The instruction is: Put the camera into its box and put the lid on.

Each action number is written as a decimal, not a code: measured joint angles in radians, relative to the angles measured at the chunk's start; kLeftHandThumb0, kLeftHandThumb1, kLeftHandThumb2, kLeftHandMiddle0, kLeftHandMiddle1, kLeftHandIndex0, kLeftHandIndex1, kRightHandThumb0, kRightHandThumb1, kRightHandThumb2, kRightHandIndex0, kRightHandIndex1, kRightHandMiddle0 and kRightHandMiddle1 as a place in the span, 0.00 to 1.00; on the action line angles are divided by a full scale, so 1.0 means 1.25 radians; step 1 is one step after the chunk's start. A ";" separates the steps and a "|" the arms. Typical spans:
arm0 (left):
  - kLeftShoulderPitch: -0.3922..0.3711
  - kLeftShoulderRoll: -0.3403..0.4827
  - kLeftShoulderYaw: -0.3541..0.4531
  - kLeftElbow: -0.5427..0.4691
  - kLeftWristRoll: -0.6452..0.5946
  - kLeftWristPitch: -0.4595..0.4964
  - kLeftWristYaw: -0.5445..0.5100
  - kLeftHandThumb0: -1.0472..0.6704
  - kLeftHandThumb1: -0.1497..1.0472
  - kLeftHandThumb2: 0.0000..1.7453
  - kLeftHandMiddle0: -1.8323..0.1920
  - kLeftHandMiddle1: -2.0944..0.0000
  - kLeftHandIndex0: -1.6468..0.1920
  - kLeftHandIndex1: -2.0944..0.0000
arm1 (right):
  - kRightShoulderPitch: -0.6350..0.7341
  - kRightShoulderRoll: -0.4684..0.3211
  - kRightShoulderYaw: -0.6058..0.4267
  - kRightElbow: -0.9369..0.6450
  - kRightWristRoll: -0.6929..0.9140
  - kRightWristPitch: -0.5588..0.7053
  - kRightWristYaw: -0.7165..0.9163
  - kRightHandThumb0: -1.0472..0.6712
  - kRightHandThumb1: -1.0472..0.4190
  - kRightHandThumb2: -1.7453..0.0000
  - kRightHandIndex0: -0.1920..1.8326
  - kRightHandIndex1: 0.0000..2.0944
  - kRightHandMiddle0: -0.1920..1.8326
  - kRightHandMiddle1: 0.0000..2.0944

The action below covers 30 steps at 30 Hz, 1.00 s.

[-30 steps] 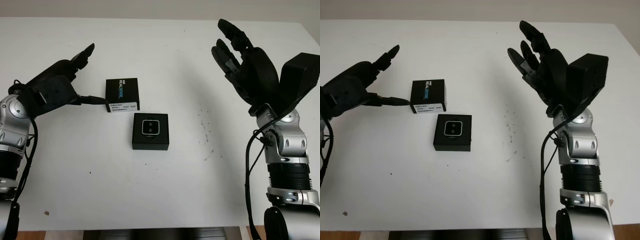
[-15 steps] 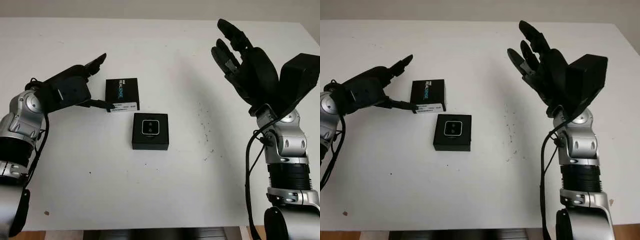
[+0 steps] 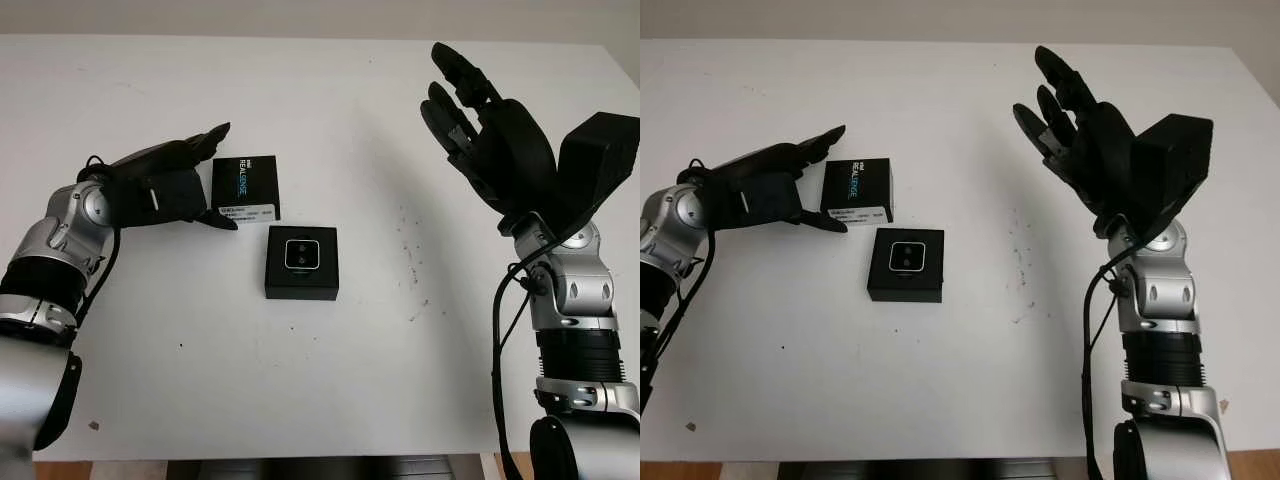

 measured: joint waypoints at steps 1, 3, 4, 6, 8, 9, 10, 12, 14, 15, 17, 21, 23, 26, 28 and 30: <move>-0.008 -0.003 -0.002 0.013 0.000 -0.002 0.004 0.15 0.88 0.03 0.96 0.97 0.98 0.97 | 0.000 0.000 0.001 0.002 -0.001 -0.001 0.000 0.23 0.00 0.87 0.07 0.02 0.08 0.10; -0.018 -0.012 -0.003 0.034 -0.001 -0.008 0.009 0.16 0.87 0.03 0.96 0.97 0.97 0.97 | 0.001 0.000 0.002 0.002 0.000 0.000 0.000 0.23 0.00 0.88 0.06 0.02 0.07 0.09; -0.021 -0.016 -0.003 0.042 -0.002 -0.012 0.012 0.16 0.87 0.03 0.95 0.97 0.97 0.97 | 0.001 0.000 0.002 0.002 0.001 0.002 0.000 0.23 0.00 0.88 0.06 0.02 0.07 0.09; -0.023 -0.025 -0.003 0.057 -0.008 -0.022 0.017 0.17 0.86 0.03 0.95 0.97 0.96 0.96 | 0.001 0.001 0.003 0.002 0.002 0.003 -0.002 0.23 0.00 0.88 0.06 0.02 0.08 0.08; -0.023 -0.030 -0.003 0.071 -0.017 -0.035 0.021 0.19 0.84 0.02 0.93 0.96 0.94 0.96 | 0.001 0.003 0.003 0.002 0.003 0.004 -0.006 0.23 0.00 0.89 0.06 0.02 0.08 0.09; -0.023 -0.031 -0.002 0.078 -0.022 -0.043 0.027 0.19 0.83 0.02 0.91 0.96 0.92 0.95 | 0.001 0.003 0.003 0.002 0.003 0.004 -0.007 0.23 0.00 0.89 0.06 0.02 0.09 0.09; -0.023 -0.033 0.001 0.083 -0.030 -0.053 0.034 0.20 0.83 0.02 0.90 0.96 0.91 0.95 | 0.002 0.003 0.003 0.002 0.002 0.004 -0.008 0.23 0.00 0.89 0.06 0.02 0.09 0.09; -0.024 -0.037 0.010 0.094 -0.047 -0.072 0.041 0.22 0.81 0.02 0.86 0.95 0.88 0.94 | 0.002 0.003 0.005 0.002 0.002 0.004 -0.009 0.22 0.00 0.89 0.06 0.02 0.09 0.09; -0.024 -0.042 0.021 0.105 -0.067 -0.084 0.043 0.25 0.80 0.02 0.82 0.94 0.85 0.93 | 0.002 0.003 0.009 0.002 0.002 0.004 -0.010 0.22 0.00 0.89 0.06 0.02 0.09 0.10; -0.024 -0.046 0.027 0.110 -0.080 -0.087 0.042 0.27 0.80 0.02 0.80 0.93 0.84 0.93 | 0.002 0.003 0.010 0.002 0.001 0.002 -0.010 0.22 0.00 0.89 0.06 0.02 0.09 0.10; -0.024 -0.051 0.043 0.116 -0.104 -0.095 0.031 0.33 0.79 0.03 0.74 0.91 0.78 0.91 | 0.002 0.003 0.012 0.002 -0.004 -0.003 -0.012 0.21 0.00 0.89 0.07 0.02 0.10 0.11; -0.024 -0.053 0.061 0.125 -0.134 -0.119 0.014 0.40 0.79 0.03 0.67 0.87 0.71 0.87 | 0.002 0.003 0.013 0.002 -0.013 -0.005 -0.014 0.20 0.00 0.89 0.07 0.02 0.09 0.11; -0.024 -0.053 0.062 0.126 -0.135 -0.126 0.013 0.47 0.81 0.03 0.69 0.74 0.68 0.81 | 0.002 0.003 0.013 0.002 -0.014 -0.005 -0.014 0.21 0.00 0.89 0.07 0.02 0.09 0.11; -0.024 -0.052 0.065 0.125 -0.134 -0.133 0.015 0.55 0.86 0.03 0.68 0.58 0.66 0.68 | 0.002 0.003 0.013 0.002 -0.015 -0.005 -0.010 0.21 0.00 0.89 0.07 0.02 0.09 0.11; -0.024 -0.052 0.065 0.123 -0.130 -0.136 0.024 0.57 0.88 0.03 0.66 0.53 0.65 0.59 | 0.002 0.003 0.013 0.002 -0.014 -0.005 -0.007 0.21 0.00 0.89 0.06 0.02 0.09 0.11; -0.024 -0.050 0.065 0.117 -0.122 -0.141 0.032 0.56 0.88 0.03 0.66 0.49 0.64 0.52 | 0.002 0.003 0.013 0.002 -0.013 -0.005 -0.006 0.21 0.00 0.89 0.07 0.02 0.09 0.12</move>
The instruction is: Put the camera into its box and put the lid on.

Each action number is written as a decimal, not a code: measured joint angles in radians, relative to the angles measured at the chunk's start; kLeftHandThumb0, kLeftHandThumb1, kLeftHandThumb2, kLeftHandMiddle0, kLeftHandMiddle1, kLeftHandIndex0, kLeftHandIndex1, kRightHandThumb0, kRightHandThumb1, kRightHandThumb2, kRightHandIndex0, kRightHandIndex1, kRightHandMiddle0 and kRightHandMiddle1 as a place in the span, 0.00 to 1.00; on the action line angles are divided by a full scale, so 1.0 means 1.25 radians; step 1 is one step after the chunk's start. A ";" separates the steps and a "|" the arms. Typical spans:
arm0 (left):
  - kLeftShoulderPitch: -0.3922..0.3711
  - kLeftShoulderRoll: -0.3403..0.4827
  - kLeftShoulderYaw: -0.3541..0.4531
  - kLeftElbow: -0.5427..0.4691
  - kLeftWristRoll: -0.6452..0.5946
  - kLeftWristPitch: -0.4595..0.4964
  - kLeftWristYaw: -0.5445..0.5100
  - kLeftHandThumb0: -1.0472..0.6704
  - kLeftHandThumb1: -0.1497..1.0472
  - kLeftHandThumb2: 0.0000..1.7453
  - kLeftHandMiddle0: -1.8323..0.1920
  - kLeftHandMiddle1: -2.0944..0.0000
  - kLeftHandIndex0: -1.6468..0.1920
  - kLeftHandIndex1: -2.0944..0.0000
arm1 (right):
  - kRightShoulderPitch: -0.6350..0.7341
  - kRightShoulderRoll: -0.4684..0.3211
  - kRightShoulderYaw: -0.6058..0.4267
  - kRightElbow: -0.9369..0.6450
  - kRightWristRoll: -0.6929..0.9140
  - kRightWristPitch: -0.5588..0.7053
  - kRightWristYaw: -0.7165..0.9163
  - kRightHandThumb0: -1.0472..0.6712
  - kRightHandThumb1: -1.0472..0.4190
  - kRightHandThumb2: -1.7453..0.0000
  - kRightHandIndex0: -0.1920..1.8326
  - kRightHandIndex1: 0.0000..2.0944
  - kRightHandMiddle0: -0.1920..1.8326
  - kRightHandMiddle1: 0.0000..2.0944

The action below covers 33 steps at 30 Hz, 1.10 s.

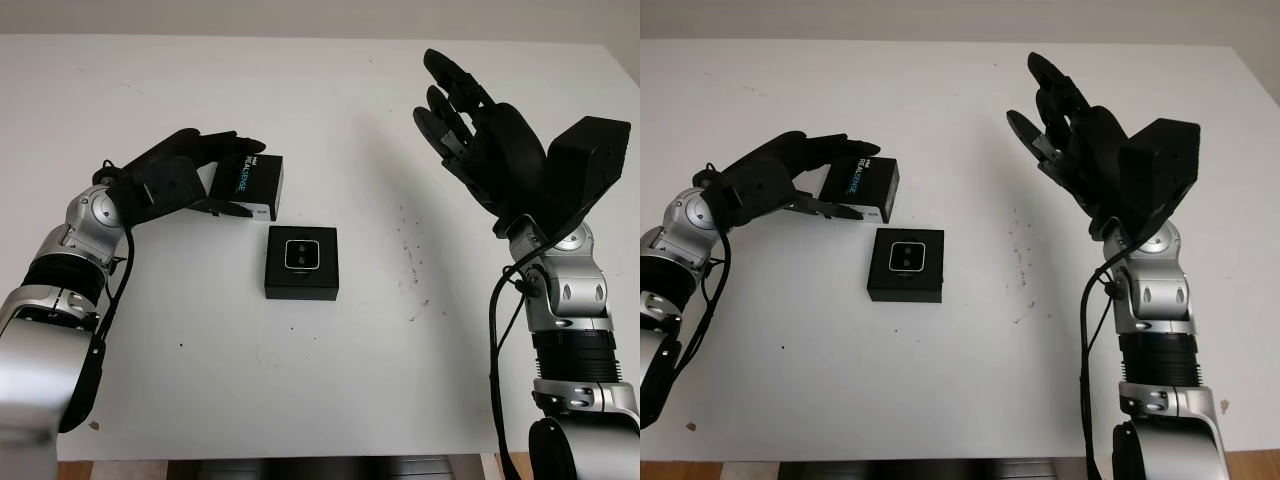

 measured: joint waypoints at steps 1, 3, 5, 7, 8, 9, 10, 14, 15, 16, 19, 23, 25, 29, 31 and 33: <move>0.000 0.001 0.000 -0.003 0.004 -0.003 0.001 0.56 0.88 0.03 0.66 0.48 0.64 0.50 | 0.000 0.000 0.000 0.000 0.000 0.000 0.000 0.21 0.00 0.89 0.07 0.02 0.09 0.12; -0.002 0.003 -0.003 -0.006 0.010 -0.003 0.001 0.56 0.88 0.03 0.66 0.46 0.65 0.46 | 0.000 0.000 0.000 0.000 0.000 0.001 0.000 0.22 0.00 0.88 0.07 0.02 0.09 0.12; -0.002 0.005 -0.006 -0.009 0.018 -0.003 0.004 0.57 0.88 0.03 0.66 0.45 0.65 0.44 | 0.000 0.000 0.000 0.000 0.000 0.000 0.001 0.21 0.00 0.88 0.07 0.03 0.09 0.13; -0.002 0.006 -0.007 -0.010 0.026 -0.004 0.014 0.56 0.87 0.03 0.67 0.43 0.65 0.41 | 0.000 0.000 0.000 0.000 -0.002 0.000 0.002 0.21 0.00 0.88 0.07 0.03 0.08 0.13; -0.002 0.006 -0.008 -0.011 0.028 -0.003 0.020 0.56 0.87 0.03 0.67 0.42 0.65 0.40 | 0.000 0.000 0.001 0.000 -0.003 0.000 0.001 0.20 0.00 0.88 0.07 0.03 0.08 0.13; -0.002 0.006 -0.008 -0.012 0.029 0.000 0.028 0.57 0.87 0.03 0.67 0.41 0.65 0.39 | 0.000 0.000 0.002 0.000 -0.006 0.000 0.001 0.20 0.00 0.88 0.07 0.03 0.08 0.13; -0.002 0.006 -0.008 -0.012 0.029 0.004 0.034 0.57 0.87 0.03 0.67 0.41 0.66 0.39 | 0.001 0.000 0.003 0.000 -0.008 0.000 0.001 0.20 0.00 0.88 0.08 0.03 0.08 0.13; -0.002 0.002 -0.005 -0.017 0.022 0.028 0.050 0.58 0.87 0.03 0.69 0.41 0.67 0.39 | 0.007 0.000 0.010 -0.002 -0.010 0.005 0.000 0.19 0.00 0.88 0.08 0.03 0.08 0.12; -0.001 -0.001 -0.003 -0.019 0.018 0.036 0.051 0.58 0.87 0.03 0.69 0.41 0.68 0.39 | 0.009 0.000 0.011 -0.003 -0.010 0.008 0.000 0.20 0.00 0.88 0.08 0.03 0.09 0.12; -0.001 -0.003 0.000 -0.021 0.014 0.044 0.053 0.58 0.87 0.03 0.69 0.41 0.68 0.39 | 0.010 0.000 0.011 -0.003 -0.010 0.010 0.001 0.20 0.00 0.88 0.08 0.03 0.09 0.12; 0.005 -0.011 0.013 -0.032 -0.005 0.079 0.057 0.57 0.87 0.03 0.70 0.40 0.69 0.39 | 0.012 0.000 0.012 -0.007 -0.011 0.013 -0.001 0.20 0.00 0.87 0.08 0.03 0.08 0.12; 0.009 -0.023 0.026 -0.067 -0.019 0.162 0.072 0.57 0.87 0.03 0.70 0.39 0.69 0.39 | 0.016 0.005 0.013 -0.008 -0.011 0.003 -0.007 0.19 0.00 0.88 0.09 0.03 0.09 0.12; 0.016 -0.033 0.036 -0.095 -0.029 0.210 0.080 0.56 0.88 0.03 0.72 0.36 0.70 0.38 | 0.019 0.006 0.014 -0.008 -0.011 0.003 -0.007 0.18 0.00 0.87 0.08 0.03 0.08 0.11; 0.028 -0.042 0.053 -0.157 -0.049 0.308 0.074 0.55 0.88 0.03 0.75 0.32 0.71 0.36 | 0.030 0.014 0.016 -0.008 -0.005 0.005 -0.003 0.19 0.00 0.87 0.07 0.02 0.08 0.11; 0.039 -0.046 0.058 -0.204 -0.058 0.359 0.059 0.54 0.88 0.03 0.75 0.32 0.71 0.35 | 0.037 0.022 0.016 -0.008 0.003 0.006 0.000 0.20 0.00 0.87 0.07 0.02 0.08 0.11; 0.050 -0.047 0.062 -0.255 -0.069 0.411 0.036 0.54 0.88 0.03 0.75 0.31 0.71 0.35 | 0.041 0.028 0.017 -0.008 0.005 0.006 0.002 0.19 0.00 0.87 0.07 0.03 0.08 0.11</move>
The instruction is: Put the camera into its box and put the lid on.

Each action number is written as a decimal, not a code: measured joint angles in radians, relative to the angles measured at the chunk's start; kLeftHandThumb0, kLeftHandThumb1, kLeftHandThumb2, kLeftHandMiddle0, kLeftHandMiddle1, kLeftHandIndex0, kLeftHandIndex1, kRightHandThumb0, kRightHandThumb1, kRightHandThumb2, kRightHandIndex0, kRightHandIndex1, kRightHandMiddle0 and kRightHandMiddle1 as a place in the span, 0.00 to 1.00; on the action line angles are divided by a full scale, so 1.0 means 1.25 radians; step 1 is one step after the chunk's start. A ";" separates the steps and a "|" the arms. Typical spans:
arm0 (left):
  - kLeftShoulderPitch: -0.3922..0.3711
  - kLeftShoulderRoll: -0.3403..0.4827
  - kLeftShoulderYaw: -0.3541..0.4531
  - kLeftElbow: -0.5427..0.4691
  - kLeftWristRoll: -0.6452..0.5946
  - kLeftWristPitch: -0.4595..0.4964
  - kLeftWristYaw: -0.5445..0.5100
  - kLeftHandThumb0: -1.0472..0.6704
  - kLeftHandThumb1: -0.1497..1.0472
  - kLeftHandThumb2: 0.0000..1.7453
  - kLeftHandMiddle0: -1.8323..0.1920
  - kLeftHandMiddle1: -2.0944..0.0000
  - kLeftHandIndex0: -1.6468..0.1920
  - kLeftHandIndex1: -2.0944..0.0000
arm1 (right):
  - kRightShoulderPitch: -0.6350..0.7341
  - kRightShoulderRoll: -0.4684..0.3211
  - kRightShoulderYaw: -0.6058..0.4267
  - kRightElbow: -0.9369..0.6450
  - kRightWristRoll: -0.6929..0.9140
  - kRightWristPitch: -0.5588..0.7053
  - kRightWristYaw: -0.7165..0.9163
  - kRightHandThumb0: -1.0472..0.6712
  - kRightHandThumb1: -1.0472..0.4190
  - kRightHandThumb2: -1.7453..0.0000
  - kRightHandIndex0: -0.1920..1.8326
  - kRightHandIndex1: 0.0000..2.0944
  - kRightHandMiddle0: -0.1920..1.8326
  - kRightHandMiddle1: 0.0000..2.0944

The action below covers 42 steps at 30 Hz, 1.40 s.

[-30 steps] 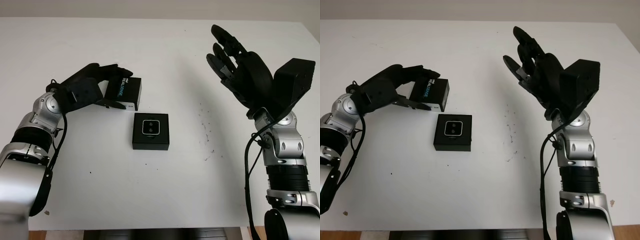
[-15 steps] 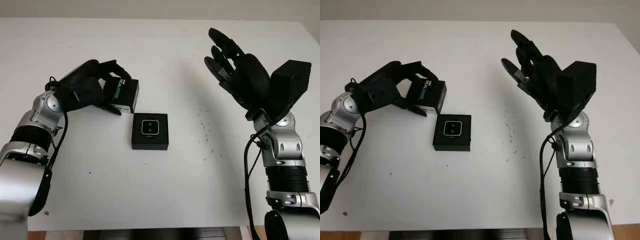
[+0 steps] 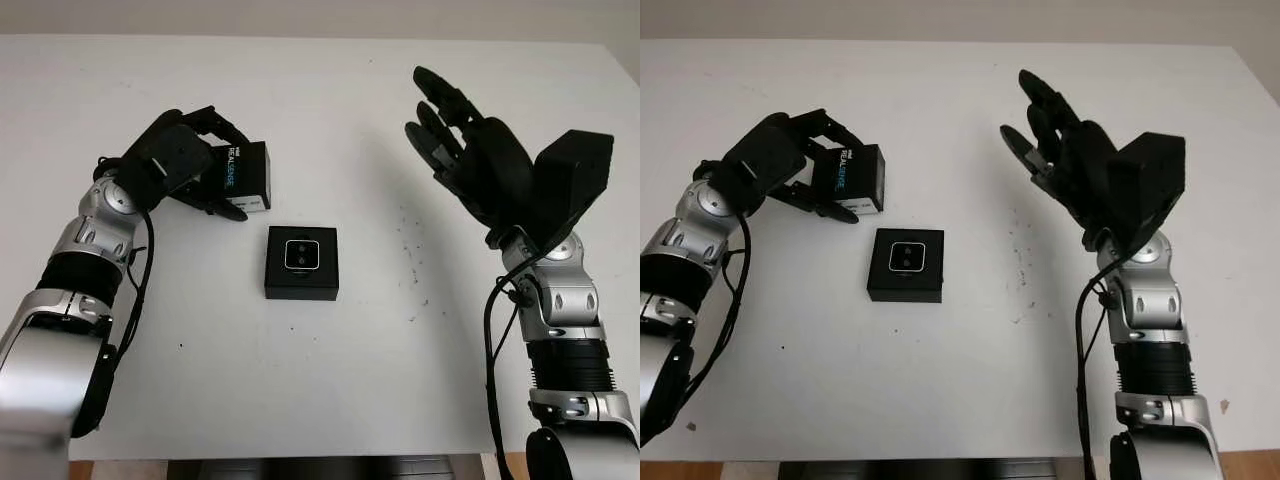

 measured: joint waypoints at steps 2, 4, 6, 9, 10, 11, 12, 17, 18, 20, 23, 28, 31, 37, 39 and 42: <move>0.008 0.000 0.002 -0.056 -0.004 0.066 -0.031 0.54 0.88 0.03 0.75 0.31 0.71 0.34 | 0.002 0.002 0.002 0.000 -0.001 0.000 -0.001 0.19 0.00 0.87 0.08 0.03 0.08 0.11; 0.019 0.004 0.002 -0.123 -0.005 0.127 -0.065 0.54 0.87 0.03 0.73 0.33 0.70 0.35 | 0.003 0.005 0.005 -0.002 -0.003 0.000 -0.006 0.19 0.00 0.88 0.08 0.03 0.09 0.11; 0.027 0.012 -0.001 -0.184 -0.002 0.161 -0.097 0.53 0.87 0.03 0.71 0.32 0.69 0.34 | 0.004 0.009 0.009 -0.003 -0.003 0.001 -0.008 0.19 0.00 0.88 0.08 0.03 0.08 0.11; 0.029 0.031 -0.003 -0.268 0.002 0.207 -0.143 0.53 0.87 0.03 0.70 0.32 0.69 0.34 | 0.005 0.015 0.016 -0.003 -0.003 0.001 -0.007 0.20 0.00 0.88 0.08 0.03 0.08 0.10; 0.030 0.037 -0.004 -0.296 0.003 0.230 -0.161 0.53 0.87 0.03 0.70 0.32 0.69 0.34 | 0.005 0.016 0.017 -0.003 -0.002 0.001 -0.007 0.20 0.00 0.88 0.08 0.03 0.08 0.10; 0.031 0.042 -0.004 -0.325 0.001 0.254 -0.180 0.53 0.87 0.03 0.70 0.32 0.69 0.34 | 0.006 0.017 0.018 -0.003 -0.002 0.001 -0.007 0.20 0.00 0.88 0.08 0.03 0.08 0.10; 0.032 0.046 -0.004 -0.354 -0.001 0.275 -0.197 0.53 0.86 0.03 0.69 0.31 0.68 0.33 | 0.006 0.019 0.019 -0.003 -0.002 0.001 -0.007 0.21 0.00 0.87 0.08 0.03 0.08 0.10; 0.042 0.057 -0.007 -0.468 -0.006 0.355 -0.254 0.52 0.86 0.03 0.71 0.32 0.69 0.34 | 0.011 0.029 0.027 -0.003 -0.004 -0.001 -0.008 0.20 0.00 0.87 0.08 0.03 0.09 0.10; 0.045 0.061 -0.007 -0.483 -0.004 0.367 -0.260 0.52 0.86 0.03 0.71 0.33 0.69 0.34 | 0.012 0.030 0.028 -0.003 -0.005 -0.003 -0.009 0.20 0.00 0.88 0.09 0.03 0.10 0.10; 0.049 0.072 -0.008 -0.506 -0.002 0.380 -0.270 0.52 0.86 0.03 0.72 0.33 0.69 0.34 | 0.013 0.032 0.028 -0.003 -0.008 -0.005 -0.014 0.19 0.00 0.88 0.09 0.03 0.10 0.11; 0.055 0.080 -0.002 -0.519 -0.013 0.390 -0.282 0.53 0.86 0.03 0.73 0.30 0.69 0.32 | 0.018 0.033 0.029 -0.003 -0.014 -0.004 -0.023 0.20 0.00 0.88 0.10 0.03 0.11 0.11; 0.058 0.087 0.005 -0.555 -0.027 0.482 -0.300 0.53 0.87 0.03 0.78 0.22 0.72 0.30 | 0.023 0.035 0.031 -0.003 -0.022 -0.004 -0.031 0.20 0.00 0.88 0.10 0.03 0.11 0.10; 0.058 0.094 0.004 -0.598 -0.025 0.565 -0.307 0.54 0.88 0.03 0.77 0.26 0.73 0.32 | 0.023 0.041 0.031 -0.004 -0.022 0.003 -0.039 0.19 0.00 0.88 0.10 0.03 0.11 0.10; 0.090 0.089 0.012 -0.703 -0.049 0.744 -0.300 0.54 0.89 0.03 0.76 0.33 0.74 0.32 | 0.023 0.047 0.038 -0.005 -0.032 0.005 -0.049 0.18 0.00 0.89 0.10 0.03 0.12 0.09; 0.110 0.085 0.014 -0.745 -0.063 0.805 -0.294 0.54 0.89 0.03 0.76 0.35 0.74 0.32 | 0.023 0.048 0.042 -0.006 -0.038 0.005 -0.055 0.17 0.00 0.89 0.11 0.03 0.12 0.09; 0.129 0.079 0.014 -0.791 -0.081 0.854 -0.282 0.55 0.90 0.03 0.76 0.33 0.74 0.32 | 0.023 0.053 0.047 -0.006 -0.044 0.005 -0.062 0.16 0.00 0.89 0.11 0.03 0.12 0.09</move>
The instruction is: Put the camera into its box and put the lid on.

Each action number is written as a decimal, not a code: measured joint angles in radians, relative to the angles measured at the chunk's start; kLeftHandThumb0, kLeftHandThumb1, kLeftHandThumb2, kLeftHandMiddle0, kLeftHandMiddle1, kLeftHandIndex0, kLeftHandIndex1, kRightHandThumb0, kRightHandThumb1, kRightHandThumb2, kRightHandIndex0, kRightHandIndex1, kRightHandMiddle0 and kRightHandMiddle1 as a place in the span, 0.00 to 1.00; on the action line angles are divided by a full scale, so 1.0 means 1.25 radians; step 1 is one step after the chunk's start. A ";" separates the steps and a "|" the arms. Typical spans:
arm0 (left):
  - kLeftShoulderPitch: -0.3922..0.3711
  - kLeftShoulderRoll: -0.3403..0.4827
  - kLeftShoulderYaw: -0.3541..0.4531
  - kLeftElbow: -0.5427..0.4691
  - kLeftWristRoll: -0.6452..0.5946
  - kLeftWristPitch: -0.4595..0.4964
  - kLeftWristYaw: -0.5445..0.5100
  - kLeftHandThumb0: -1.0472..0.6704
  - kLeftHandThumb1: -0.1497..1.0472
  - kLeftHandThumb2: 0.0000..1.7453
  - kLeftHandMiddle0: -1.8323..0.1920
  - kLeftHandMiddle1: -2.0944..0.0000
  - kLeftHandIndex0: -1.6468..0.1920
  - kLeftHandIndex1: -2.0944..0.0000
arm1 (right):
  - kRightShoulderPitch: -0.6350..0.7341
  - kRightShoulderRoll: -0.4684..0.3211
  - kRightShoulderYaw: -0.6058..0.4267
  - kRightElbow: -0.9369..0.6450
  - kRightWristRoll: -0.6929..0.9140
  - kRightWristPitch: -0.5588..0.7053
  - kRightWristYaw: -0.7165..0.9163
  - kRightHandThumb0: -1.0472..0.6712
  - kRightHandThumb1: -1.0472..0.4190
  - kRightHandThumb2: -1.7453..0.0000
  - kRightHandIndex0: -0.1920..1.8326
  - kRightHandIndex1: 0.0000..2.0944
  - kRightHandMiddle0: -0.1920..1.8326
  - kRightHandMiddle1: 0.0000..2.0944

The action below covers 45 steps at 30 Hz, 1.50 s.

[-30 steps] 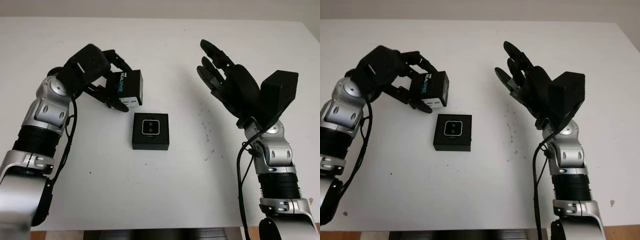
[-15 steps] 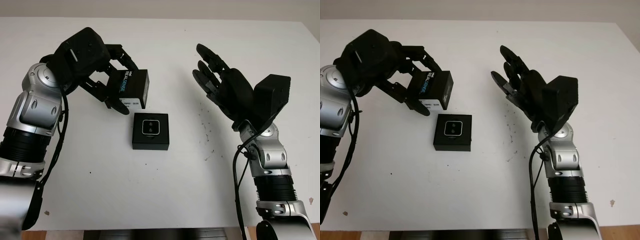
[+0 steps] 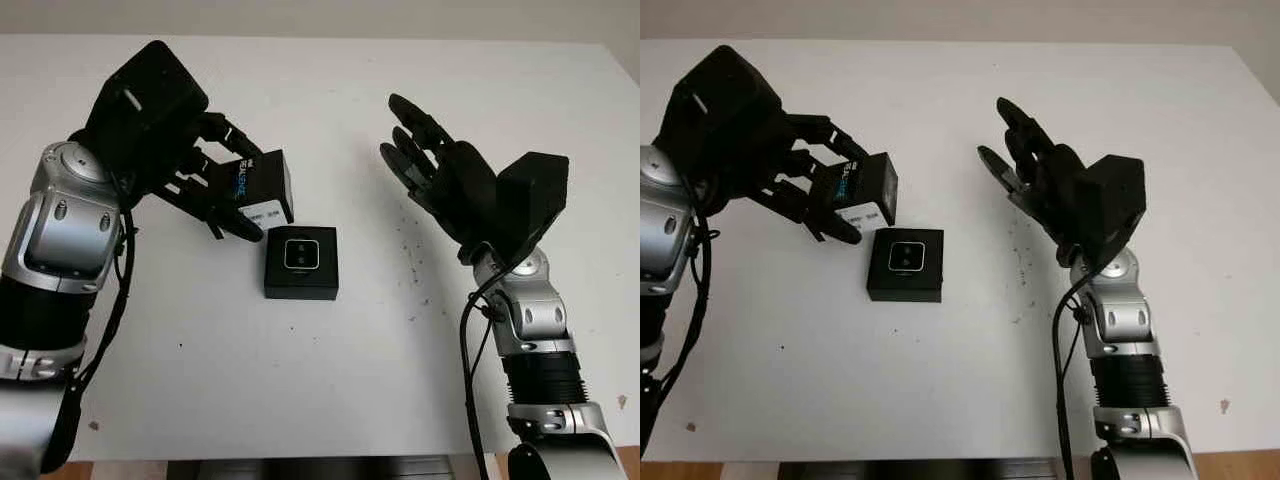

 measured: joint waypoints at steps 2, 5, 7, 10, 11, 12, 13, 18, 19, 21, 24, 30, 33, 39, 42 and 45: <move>0.003 -0.002 0.000 -0.022 -0.010 0.025 0.013 0.55 0.90 0.03 0.77 0.30 0.74 0.30 | 0.000 0.007 0.001 0.000 0.001 0.000 -0.004 0.16 0.00 0.89 0.10 0.03 0.12 0.08; 0.015 -0.005 0.001 -0.048 -0.025 0.038 0.031 0.55 0.89 0.03 0.78 0.26 0.76 0.29 | 0.000 0.013 0.000 0.000 0.001 -0.006 -0.007 0.17 0.00 0.90 0.11 0.03 0.12 0.08; 0.028 -0.007 0.005 -0.059 -0.042 0.050 0.037 0.56 0.89 0.03 0.78 0.26 0.76 0.28 | 0.000 0.018 -0.003 0.000 0.004 -0.010 -0.015 0.18 0.00 0.90 0.10 0.03 0.12 0.08; 0.055 -0.007 0.008 -0.074 -0.061 0.051 0.045 0.56 0.89 0.03 0.77 0.27 0.76 0.28 | 0.000 0.029 -0.007 -0.003 0.007 -0.015 -0.030 0.18 0.00 0.87 0.09 0.02 0.12 0.07; 0.062 -0.007 0.009 -0.077 -0.067 0.048 0.045 0.56 0.89 0.03 0.77 0.28 0.76 0.28 | 0.000 0.032 -0.010 -0.004 0.012 -0.018 -0.032 0.19 0.00 0.83 0.07 0.02 0.10 0.07; 0.069 -0.005 0.010 -0.080 -0.075 0.045 0.045 0.56 0.89 0.03 0.76 0.28 0.75 0.28 | 0.000 0.036 -0.016 -0.006 0.022 -0.023 -0.030 0.19 0.00 0.81 0.06 0.01 0.09 0.06; 0.076 -0.005 0.010 -0.081 -0.082 0.038 0.045 0.56 0.89 0.03 0.76 0.28 0.75 0.28 | 0.000 0.040 -0.020 -0.008 0.032 -0.033 -0.025 0.20 0.00 0.77 0.05 0.01 0.07 0.05; 0.093 -0.005 0.010 -0.071 -0.107 -0.015 0.046 0.54 0.87 0.02 0.75 0.28 0.73 0.27 | 0.004 0.042 -0.027 -0.023 0.057 -0.086 0.001 0.21 0.00 0.72 0.06 0.01 0.06 0.04; 0.096 -0.004 0.009 -0.067 -0.107 -0.028 0.047 0.54 0.87 0.02 0.75 0.28 0.73 0.27 | 0.005 0.042 -0.029 -0.026 0.059 -0.093 0.003 0.22 0.00 0.72 0.06 0.02 0.06 0.04; 0.104 -0.001 0.003 -0.062 -0.106 -0.046 0.048 0.53 0.86 0.03 0.75 0.28 0.74 0.27 | 0.007 0.042 -0.032 -0.029 0.060 -0.096 0.004 0.22 0.00 0.72 0.06 0.02 0.07 0.05; 0.118 0.002 -0.004 -0.058 -0.106 -0.061 0.048 0.54 0.87 0.03 0.76 0.28 0.75 0.27 | 0.009 0.041 -0.034 -0.030 0.057 -0.096 -0.006 0.23 0.00 0.71 0.07 0.02 0.07 0.05; 0.130 0.002 -0.022 -0.056 -0.103 -0.089 0.052 0.55 0.88 0.03 0.76 0.28 0.76 0.27 | 0.009 0.041 -0.034 -0.030 0.055 -0.096 -0.012 0.23 0.00 0.70 0.06 0.02 0.07 0.05; 0.131 0.002 -0.030 -0.056 -0.095 -0.102 0.055 0.55 0.89 0.03 0.76 0.29 0.76 0.28 | 0.009 0.041 -0.034 -0.029 0.057 -0.096 -0.009 0.23 0.00 0.70 0.06 0.02 0.07 0.05; 0.131 -0.002 -0.046 -0.056 -0.075 -0.135 0.072 0.54 0.89 0.03 0.75 0.29 0.76 0.28 | 0.009 0.041 -0.034 -0.029 0.057 -0.097 -0.008 0.22 0.00 0.71 0.06 0.02 0.07 0.06; 0.133 -0.008 -0.055 -0.056 -0.068 -0.161 0.079 0.54 0.89 0.03 0.75 0.29 0.76 0.28 | 0.010 0.041 -0.034 -0.029 0.056 -0.101 -0.011 0.22 0.00 0.72 0.06 0.02 0.07 0.06; 0.137 -0.013 -0.059 -0.056 -0.058 -0.183 0.089 0.55 0.89 0.03 0.76 0.30 0.76 0.28 | 0.012 0.041 -0.034 -0.030 0.056 -0.103 -0.011 0.22 0.00 0.72 0.07 0.02 0.07 0.06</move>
